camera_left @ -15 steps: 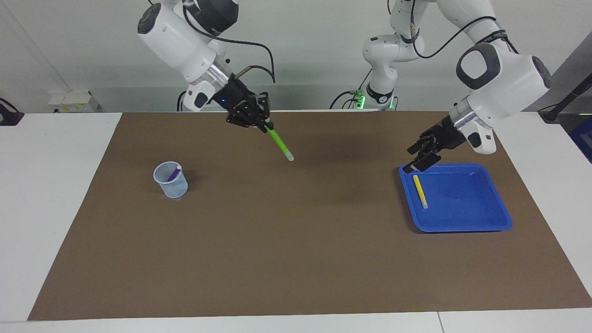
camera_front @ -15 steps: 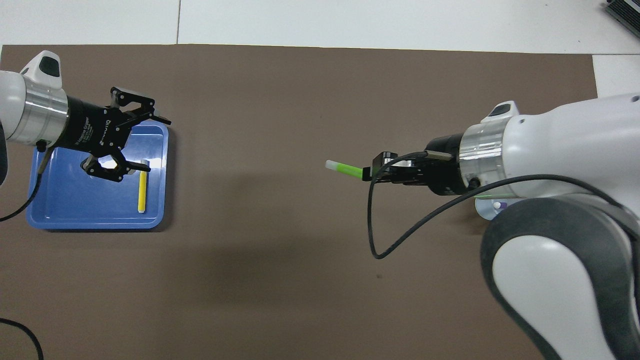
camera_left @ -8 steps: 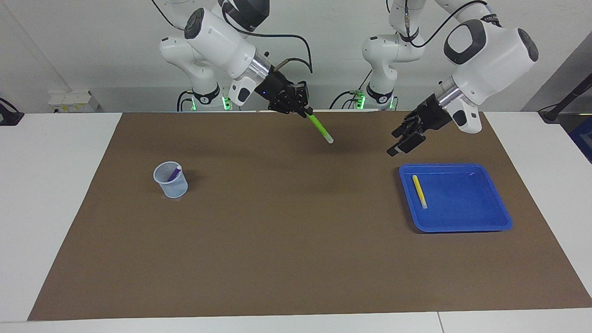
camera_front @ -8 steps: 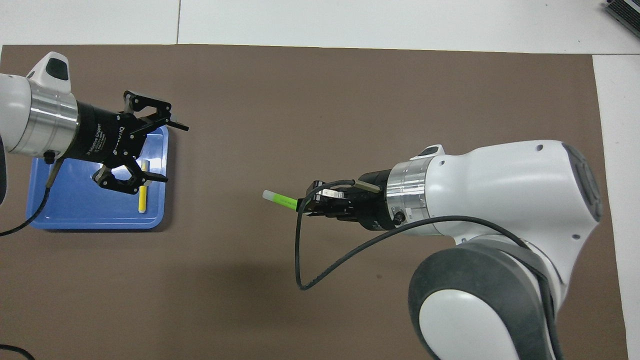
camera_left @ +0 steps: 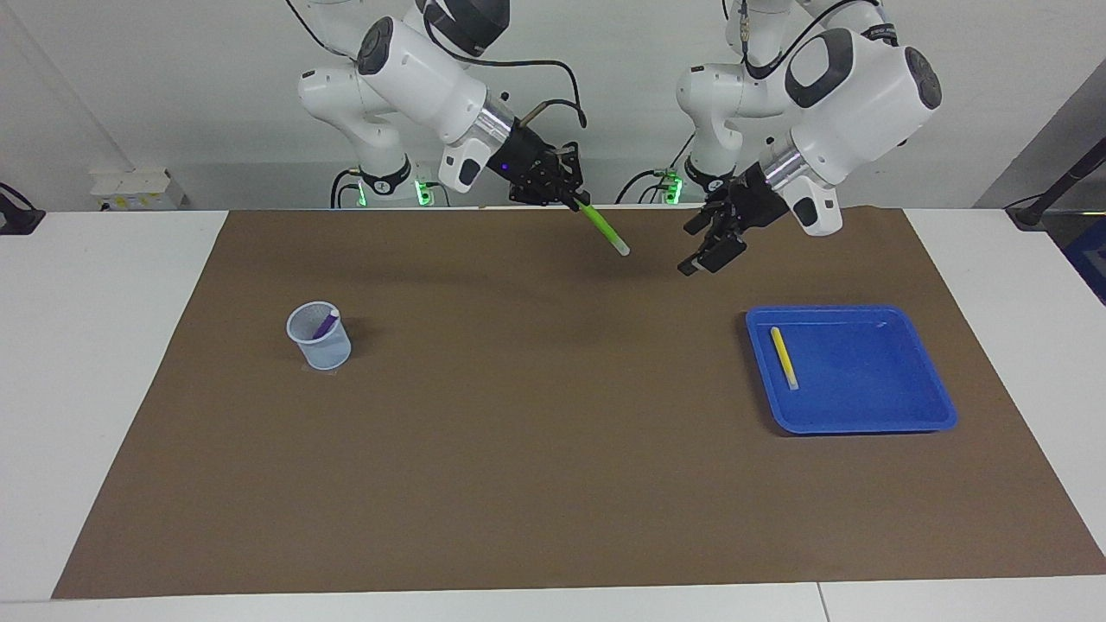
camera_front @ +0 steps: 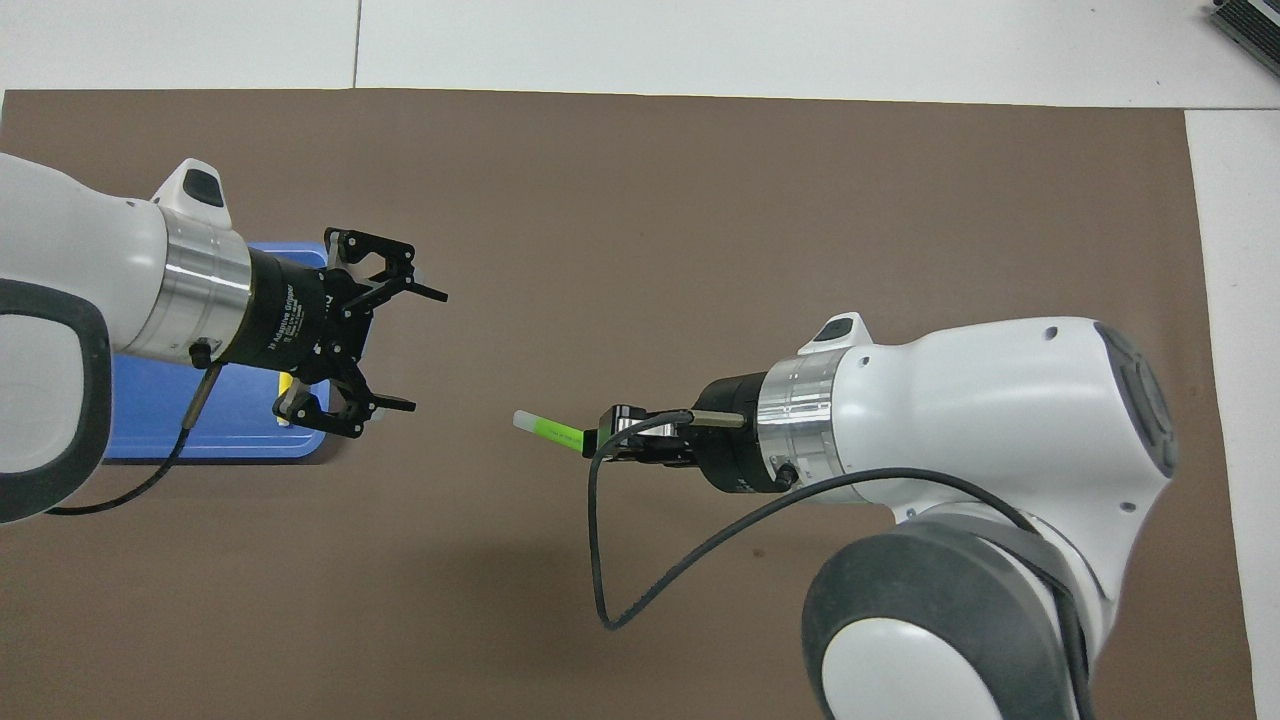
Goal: Right arm passes pens to left for tray arrangement
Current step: 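Lift the green pen toward the left gripper while the left gripper approaches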
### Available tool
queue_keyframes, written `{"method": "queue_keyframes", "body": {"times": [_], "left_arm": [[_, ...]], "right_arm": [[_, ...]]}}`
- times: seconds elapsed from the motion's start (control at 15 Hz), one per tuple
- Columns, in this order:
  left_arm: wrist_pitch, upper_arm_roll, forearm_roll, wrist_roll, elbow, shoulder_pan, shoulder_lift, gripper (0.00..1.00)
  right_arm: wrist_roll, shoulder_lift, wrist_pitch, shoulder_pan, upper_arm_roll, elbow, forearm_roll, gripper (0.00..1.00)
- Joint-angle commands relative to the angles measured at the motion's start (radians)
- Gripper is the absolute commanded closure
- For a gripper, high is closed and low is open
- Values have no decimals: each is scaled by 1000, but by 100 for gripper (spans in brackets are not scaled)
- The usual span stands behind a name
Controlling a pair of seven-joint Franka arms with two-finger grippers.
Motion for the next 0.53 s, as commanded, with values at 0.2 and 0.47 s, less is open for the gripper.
{"method": "queue_keyframes", "body": {"times": [0.2,0.47], "left_arm": [[195,11,-66,-155,-153,-89,-88,0],[276,11,-66,-201,-202,-170,-106,0]], "right_arm": [[-61,-29,21,-2,-5,-35,37,100],[-61,-29,21,-1,-5,-35,37,100]]}}
